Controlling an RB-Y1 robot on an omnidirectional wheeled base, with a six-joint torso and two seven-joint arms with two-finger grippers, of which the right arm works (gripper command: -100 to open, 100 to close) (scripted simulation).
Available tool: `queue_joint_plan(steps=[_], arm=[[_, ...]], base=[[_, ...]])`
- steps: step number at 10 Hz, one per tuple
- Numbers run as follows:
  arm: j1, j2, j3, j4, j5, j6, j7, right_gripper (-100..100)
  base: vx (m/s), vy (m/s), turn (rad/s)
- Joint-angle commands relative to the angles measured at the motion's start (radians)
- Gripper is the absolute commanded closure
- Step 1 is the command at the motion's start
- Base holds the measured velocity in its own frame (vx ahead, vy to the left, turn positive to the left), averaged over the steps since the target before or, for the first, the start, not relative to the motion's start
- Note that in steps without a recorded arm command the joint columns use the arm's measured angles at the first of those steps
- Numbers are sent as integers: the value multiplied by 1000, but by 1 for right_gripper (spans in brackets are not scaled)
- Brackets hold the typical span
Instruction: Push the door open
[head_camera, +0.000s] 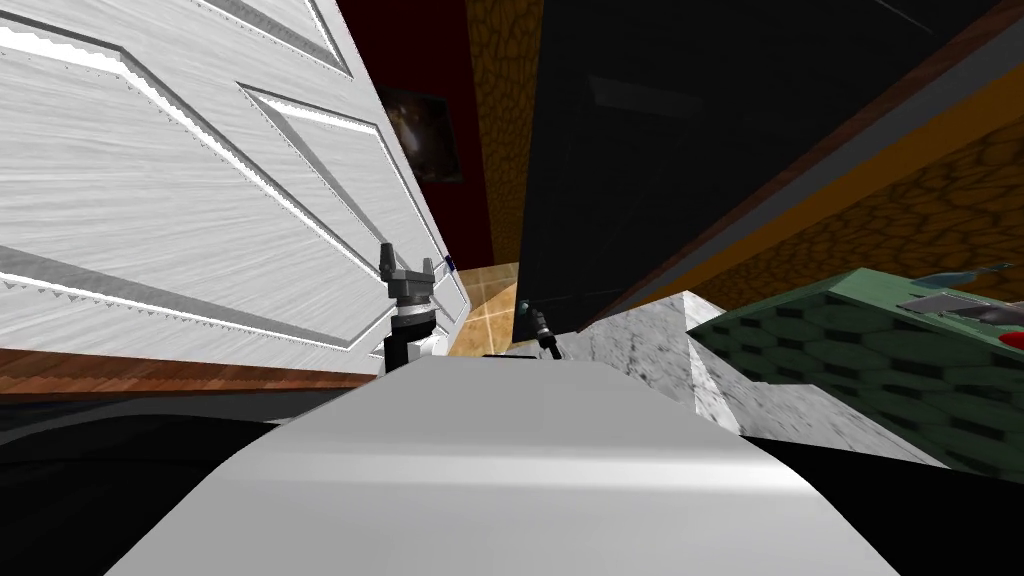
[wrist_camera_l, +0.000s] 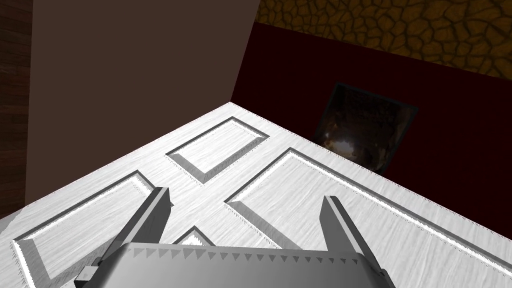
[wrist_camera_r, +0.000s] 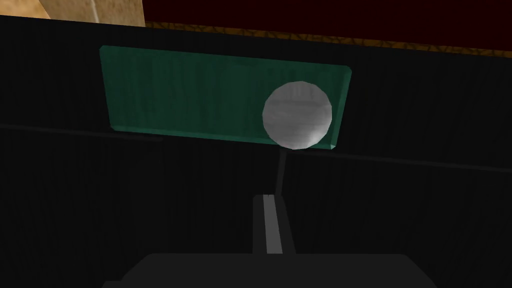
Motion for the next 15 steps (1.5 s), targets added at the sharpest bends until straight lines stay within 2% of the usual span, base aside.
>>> queue_joint_plan(steps=[1, 4, 5, 7, 9, 13, 15], arm=[[3, -4, 4, -1, 0, -2, -4, -100], [10, 4, 13, -10, 0, -2, -14, -100], [12, 12, 15, -13, 0, -3, -17, -100], [17, 42, 22, -19, 0, -3, -24, -100], [15, 18, 17, -12, -2, -9, -21, -100], [11, 3, 11, -6, -5, -14, -17, -100], [9, 3, 6, -1, -7, -17, -14, -100]], base=[[-140, -7, -8], [-215, -17, -17], [-214, -33, -13], [-195, -12, -19], [-1, 14, 12], [180, 44, 20], [203, 71, 22]])
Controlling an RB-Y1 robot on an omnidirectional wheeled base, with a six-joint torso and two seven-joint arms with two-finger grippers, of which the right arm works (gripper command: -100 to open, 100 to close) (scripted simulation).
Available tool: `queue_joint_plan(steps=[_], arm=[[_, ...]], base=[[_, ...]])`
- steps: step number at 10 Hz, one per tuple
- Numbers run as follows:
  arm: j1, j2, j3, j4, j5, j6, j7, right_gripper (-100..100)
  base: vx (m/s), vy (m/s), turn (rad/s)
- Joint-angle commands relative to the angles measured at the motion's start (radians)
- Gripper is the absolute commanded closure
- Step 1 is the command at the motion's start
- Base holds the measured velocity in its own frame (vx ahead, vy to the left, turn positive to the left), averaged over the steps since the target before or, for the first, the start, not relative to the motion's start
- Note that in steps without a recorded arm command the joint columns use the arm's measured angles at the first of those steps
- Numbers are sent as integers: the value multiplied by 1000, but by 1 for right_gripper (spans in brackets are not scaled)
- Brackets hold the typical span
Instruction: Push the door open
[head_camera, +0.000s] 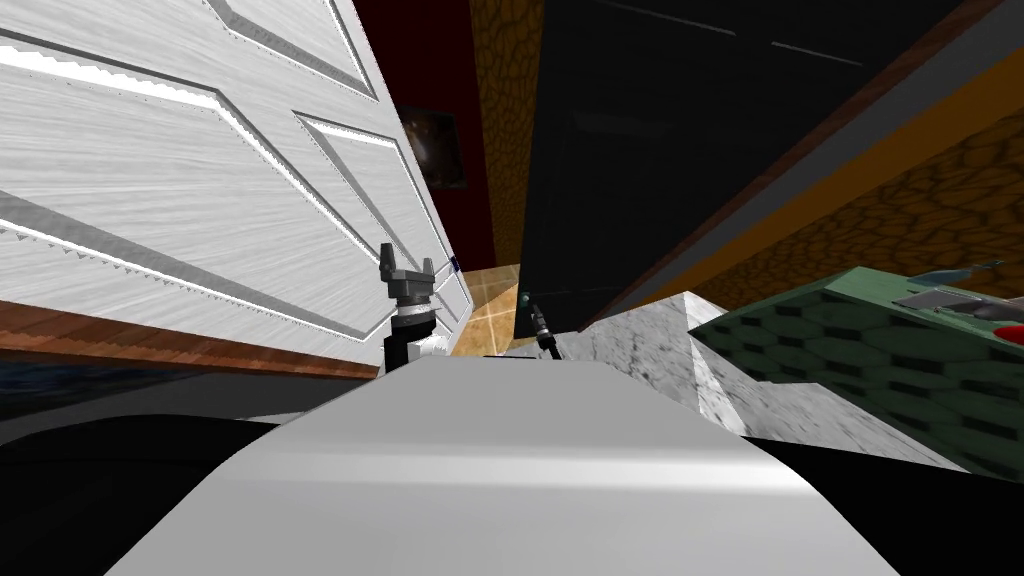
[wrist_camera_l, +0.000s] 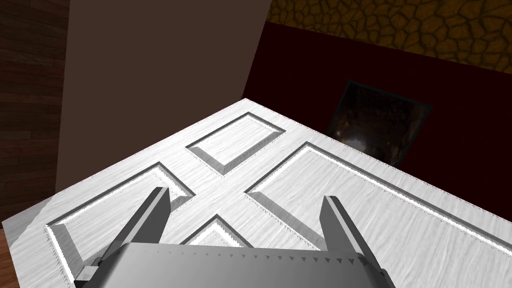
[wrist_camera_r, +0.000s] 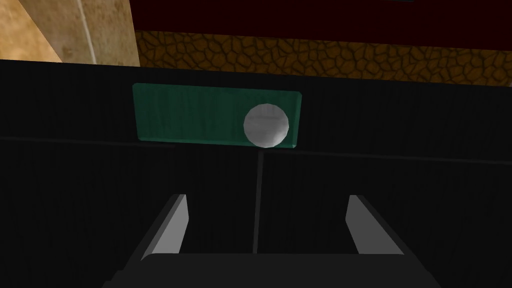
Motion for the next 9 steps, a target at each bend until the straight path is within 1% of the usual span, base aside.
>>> queue_joint_plan(steps=[1, 4, 5, 6, 7, 9], arm=[[-2, 3, -4, 2, -2, -2, 3, -100], [-6, 23, -11, 8, -5, -7, 7, -100], [-7, 33, -13, 10, -6, -8, 8, -100], [-10, 29, -13, 19, -6, -12, 8, -100], [-10, 29, -13, 19, -6, -12, 8, 100], [-10, 29, -13, 19, -6, -12, 8, 100]], base=[[233, 63, 28], [208, 37, 26], [193, 44, 13], [75, 19, -11], [-16, -3, 10], [-21, -7, 6]])
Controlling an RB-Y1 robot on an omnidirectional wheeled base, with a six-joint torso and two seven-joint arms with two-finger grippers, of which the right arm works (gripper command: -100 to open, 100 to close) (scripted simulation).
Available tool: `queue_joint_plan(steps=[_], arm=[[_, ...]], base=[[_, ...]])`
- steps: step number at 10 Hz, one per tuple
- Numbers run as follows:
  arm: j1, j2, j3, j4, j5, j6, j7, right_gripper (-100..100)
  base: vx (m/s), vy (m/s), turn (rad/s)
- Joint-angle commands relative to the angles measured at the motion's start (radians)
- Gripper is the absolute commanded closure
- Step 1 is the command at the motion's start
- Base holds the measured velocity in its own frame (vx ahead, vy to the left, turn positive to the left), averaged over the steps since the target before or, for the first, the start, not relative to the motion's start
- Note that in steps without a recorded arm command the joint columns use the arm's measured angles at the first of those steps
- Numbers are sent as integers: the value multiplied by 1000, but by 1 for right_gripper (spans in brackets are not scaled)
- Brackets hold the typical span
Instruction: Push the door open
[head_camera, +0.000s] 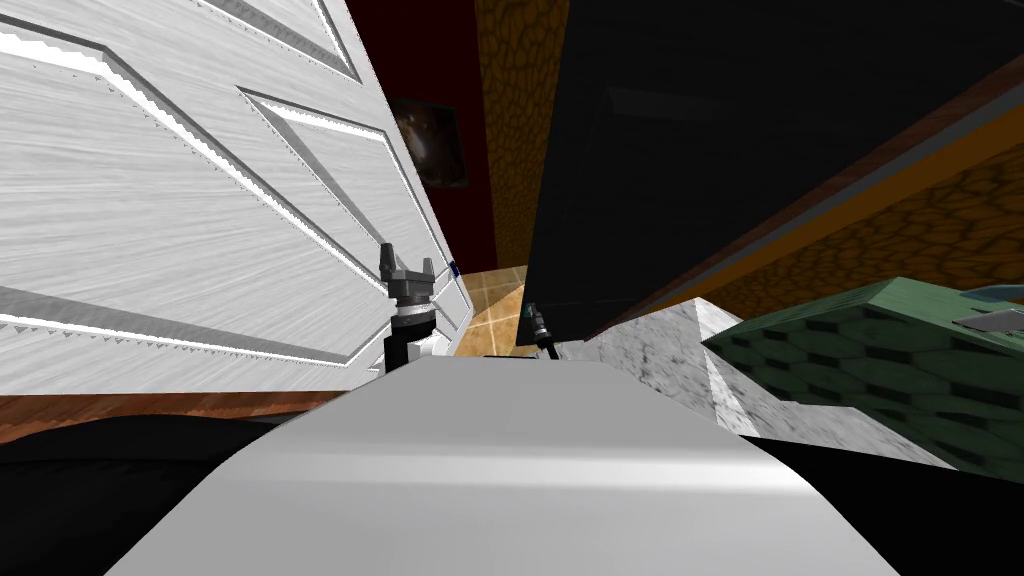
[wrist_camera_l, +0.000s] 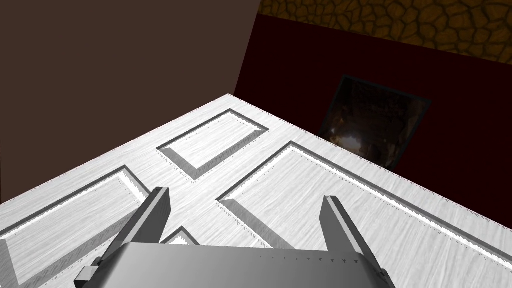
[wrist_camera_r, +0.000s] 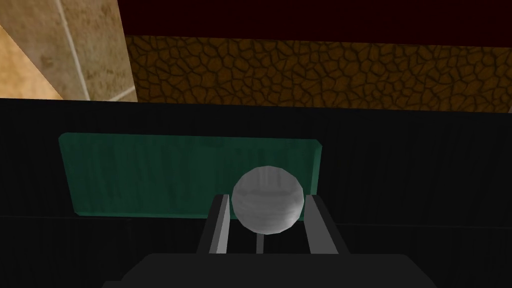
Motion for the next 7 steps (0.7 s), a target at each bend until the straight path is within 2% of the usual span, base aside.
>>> queue_joint_plan(steps=[1, 3, 4, 7], arm=[[2, 0, 0, 1, 0, 0, 0, 100], [2, 0, 0, 1, 0, 0, 0, 100], [-1, -17, -8, 6, -14, 1, 12, 100], [-7, -36, -21, 12, -37, -1, 32, 100]], base=[[-12, -2, -2], [-4, 0, -1], [92, 21, -61], [163, 56, -68]])
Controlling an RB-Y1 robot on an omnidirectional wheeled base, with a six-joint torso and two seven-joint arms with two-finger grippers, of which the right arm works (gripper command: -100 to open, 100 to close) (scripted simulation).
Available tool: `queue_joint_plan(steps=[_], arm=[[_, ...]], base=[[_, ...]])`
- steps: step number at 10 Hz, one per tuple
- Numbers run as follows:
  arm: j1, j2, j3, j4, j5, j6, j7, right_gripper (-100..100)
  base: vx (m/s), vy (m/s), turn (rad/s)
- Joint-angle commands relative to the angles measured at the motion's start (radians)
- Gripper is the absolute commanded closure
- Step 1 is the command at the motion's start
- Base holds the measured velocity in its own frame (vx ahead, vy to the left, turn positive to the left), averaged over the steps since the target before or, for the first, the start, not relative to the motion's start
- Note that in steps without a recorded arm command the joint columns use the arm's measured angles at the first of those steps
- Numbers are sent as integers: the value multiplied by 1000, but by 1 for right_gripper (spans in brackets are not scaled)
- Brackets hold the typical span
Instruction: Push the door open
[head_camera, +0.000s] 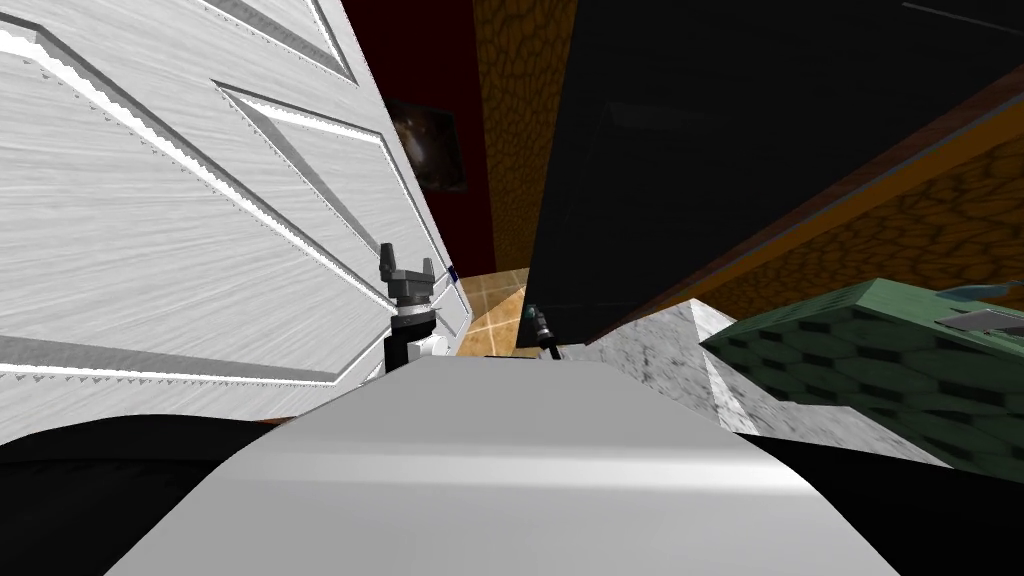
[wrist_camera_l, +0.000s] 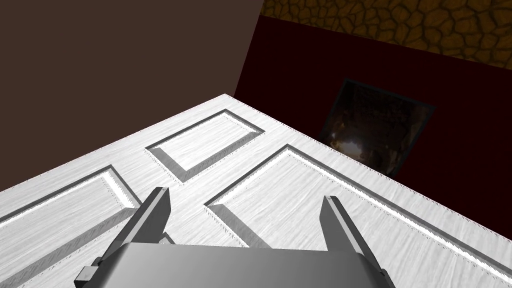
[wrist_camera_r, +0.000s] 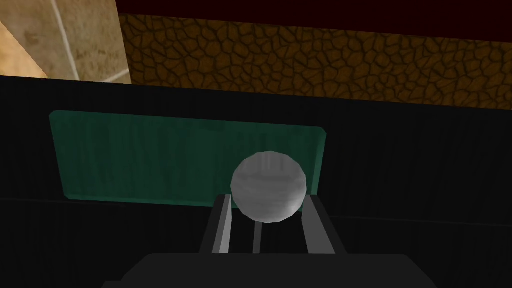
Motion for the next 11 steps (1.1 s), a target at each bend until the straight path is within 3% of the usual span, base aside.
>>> queue_joint_plan(steps=[1, 2, 3, 5, 7, 9, 11], arm=[[22, -18, -6, -50, -7, 20, 1, 100], [18, -27, -14, -48, -21, 19, 13, 100], [15, -29, -14, -47, -20, 25, 6, -100], [16, -29, -17, -51, -23, 28, 6, -100], [18, -16, -22, -59, -31, 35, 5, -100], [19, 14, -27, -66, -38, 43, 4, -100], [23, -10, -28, -66, -37, 37, 6, -100]], base=[[148, 13, -101], [167, -10, -124], [-64, 66, -98], [-199, 57, -44], [-242, 91, -80], [-240, 81, -78], [-8, 27, 8]])
